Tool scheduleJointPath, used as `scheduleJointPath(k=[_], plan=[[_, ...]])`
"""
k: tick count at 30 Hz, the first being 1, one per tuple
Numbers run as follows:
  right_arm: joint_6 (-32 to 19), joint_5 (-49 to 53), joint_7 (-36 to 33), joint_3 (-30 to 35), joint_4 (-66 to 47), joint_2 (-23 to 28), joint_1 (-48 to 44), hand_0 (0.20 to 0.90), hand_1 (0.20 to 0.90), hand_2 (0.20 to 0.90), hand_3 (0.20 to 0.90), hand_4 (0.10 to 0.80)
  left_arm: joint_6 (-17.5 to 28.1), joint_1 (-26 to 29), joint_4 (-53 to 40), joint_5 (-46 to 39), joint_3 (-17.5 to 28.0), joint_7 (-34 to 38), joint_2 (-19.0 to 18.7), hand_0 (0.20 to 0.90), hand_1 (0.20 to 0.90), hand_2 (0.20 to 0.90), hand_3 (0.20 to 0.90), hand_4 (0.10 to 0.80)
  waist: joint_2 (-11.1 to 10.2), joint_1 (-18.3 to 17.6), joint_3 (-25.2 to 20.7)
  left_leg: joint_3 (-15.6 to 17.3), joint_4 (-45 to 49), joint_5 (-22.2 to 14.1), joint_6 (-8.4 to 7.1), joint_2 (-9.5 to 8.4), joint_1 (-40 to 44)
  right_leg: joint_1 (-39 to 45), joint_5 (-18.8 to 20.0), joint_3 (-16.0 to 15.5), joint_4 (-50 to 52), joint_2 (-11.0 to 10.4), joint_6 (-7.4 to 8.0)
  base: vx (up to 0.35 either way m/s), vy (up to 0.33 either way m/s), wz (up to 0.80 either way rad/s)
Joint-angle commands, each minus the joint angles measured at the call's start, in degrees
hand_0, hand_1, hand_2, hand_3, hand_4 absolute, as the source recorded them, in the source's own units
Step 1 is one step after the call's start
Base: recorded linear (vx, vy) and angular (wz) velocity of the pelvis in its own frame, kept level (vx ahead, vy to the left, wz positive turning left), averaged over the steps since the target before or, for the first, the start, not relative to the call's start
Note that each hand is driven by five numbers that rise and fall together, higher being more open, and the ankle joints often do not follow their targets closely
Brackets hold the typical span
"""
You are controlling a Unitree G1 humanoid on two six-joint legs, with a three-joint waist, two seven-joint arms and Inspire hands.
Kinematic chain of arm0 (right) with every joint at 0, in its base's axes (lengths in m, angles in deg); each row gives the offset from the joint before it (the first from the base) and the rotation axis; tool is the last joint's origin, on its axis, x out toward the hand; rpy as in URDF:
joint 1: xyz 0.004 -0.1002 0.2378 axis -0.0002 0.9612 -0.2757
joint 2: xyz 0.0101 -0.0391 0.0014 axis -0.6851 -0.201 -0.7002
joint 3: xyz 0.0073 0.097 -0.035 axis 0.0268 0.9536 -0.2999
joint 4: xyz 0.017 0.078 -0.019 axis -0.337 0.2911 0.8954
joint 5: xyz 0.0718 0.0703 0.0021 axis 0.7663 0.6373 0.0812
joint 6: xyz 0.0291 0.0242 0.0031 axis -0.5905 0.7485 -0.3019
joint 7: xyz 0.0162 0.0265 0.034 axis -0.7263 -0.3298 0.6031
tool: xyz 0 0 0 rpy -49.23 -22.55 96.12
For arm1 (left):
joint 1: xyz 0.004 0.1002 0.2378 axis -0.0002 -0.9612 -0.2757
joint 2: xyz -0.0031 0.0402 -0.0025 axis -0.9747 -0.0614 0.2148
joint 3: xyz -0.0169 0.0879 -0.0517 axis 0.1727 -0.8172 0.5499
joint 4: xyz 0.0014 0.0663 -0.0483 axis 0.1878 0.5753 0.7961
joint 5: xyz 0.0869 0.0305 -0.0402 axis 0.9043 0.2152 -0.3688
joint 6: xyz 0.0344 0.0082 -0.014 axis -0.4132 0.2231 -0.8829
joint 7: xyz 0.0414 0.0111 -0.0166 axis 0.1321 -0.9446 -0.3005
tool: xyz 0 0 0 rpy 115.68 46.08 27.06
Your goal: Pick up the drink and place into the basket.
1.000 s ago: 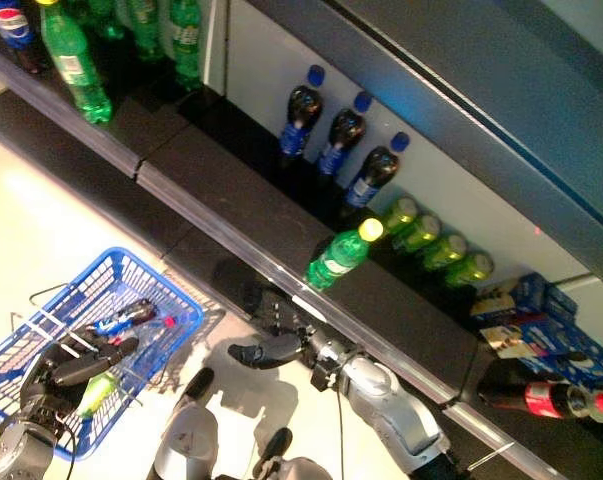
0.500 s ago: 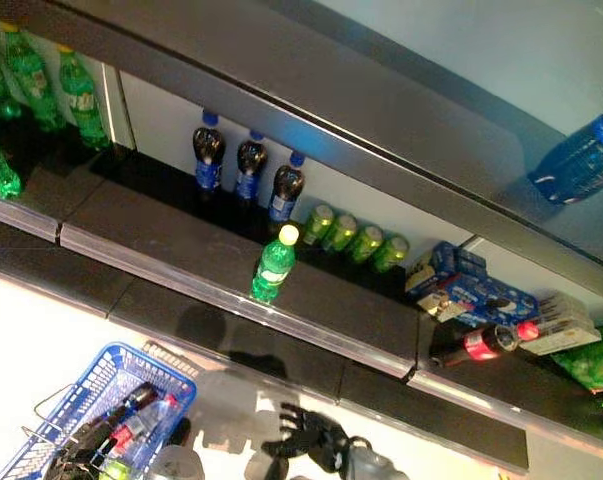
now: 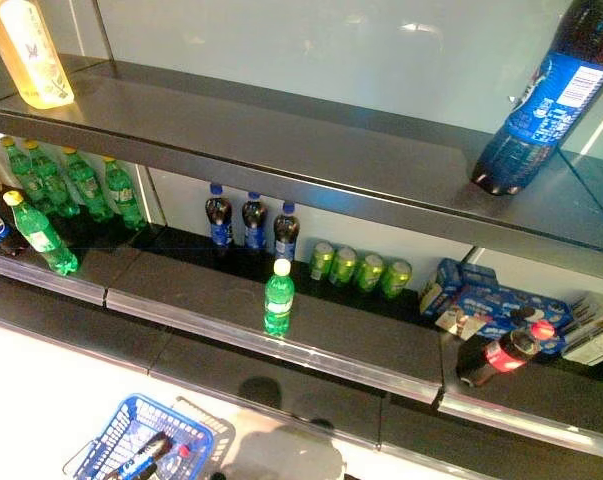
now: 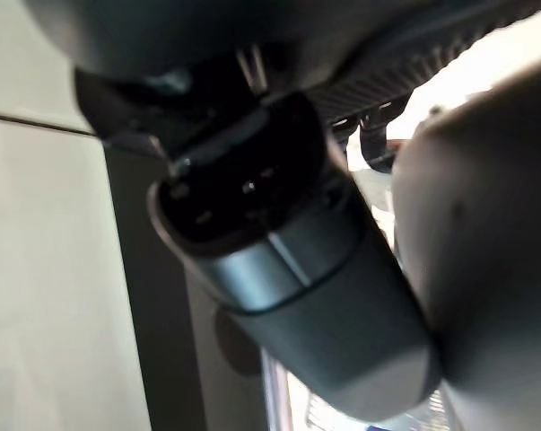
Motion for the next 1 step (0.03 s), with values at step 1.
scheduleJointPath(k=[1], plan=[[-3.26,-2.48,-3.07,1.6,1.39,2.36,-1.44,0.9,0.9,0.9,0.9,0.8,4.84,3.89,-1.5,1.08,-3.09,-3.61,2.76,0.3,0.3,0.3,0.2,0.1,3.62,0.74,0.9,2.82,0.24,-2.34,-1.03,2.06,0.23,-2.87,2.48,-2.39,0.21,-3.56,2.73,0.0,0.0,0.0]])
